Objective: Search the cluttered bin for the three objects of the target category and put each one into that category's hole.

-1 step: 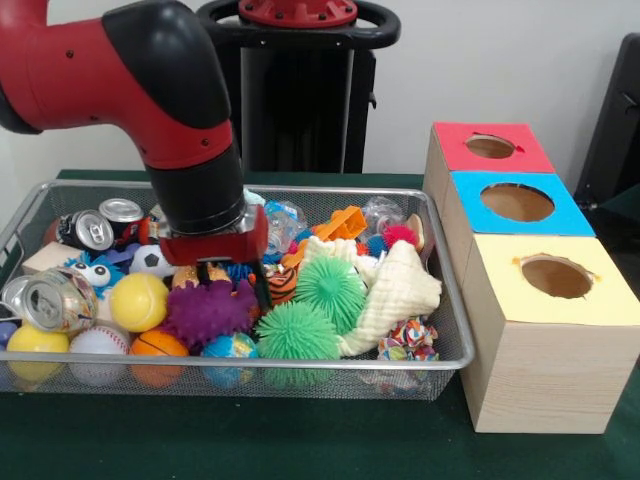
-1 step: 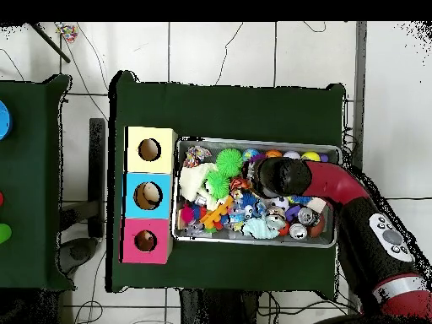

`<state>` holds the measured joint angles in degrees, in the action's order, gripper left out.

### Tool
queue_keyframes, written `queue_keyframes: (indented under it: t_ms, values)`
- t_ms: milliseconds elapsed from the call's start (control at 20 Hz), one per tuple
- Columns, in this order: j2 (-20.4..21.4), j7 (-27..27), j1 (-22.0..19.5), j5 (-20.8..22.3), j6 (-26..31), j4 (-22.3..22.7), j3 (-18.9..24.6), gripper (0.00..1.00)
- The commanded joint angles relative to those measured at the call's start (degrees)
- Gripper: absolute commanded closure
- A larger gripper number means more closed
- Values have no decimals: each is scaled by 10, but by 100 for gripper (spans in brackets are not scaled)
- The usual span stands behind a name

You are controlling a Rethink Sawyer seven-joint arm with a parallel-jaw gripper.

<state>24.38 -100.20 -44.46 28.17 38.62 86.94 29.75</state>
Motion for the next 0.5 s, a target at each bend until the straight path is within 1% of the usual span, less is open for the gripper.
queue_keyframes:
  t_ms: [50,250,350,500]
  values:
    - [-11,-56,35,32,-63,-6,-45,0]
    - [10,-113,72,32,-120,56,-73,0]
    - [25,-137,91,25,-147,88,-87,0]
    - [39,-153,115,14,-182,126,-106,0]
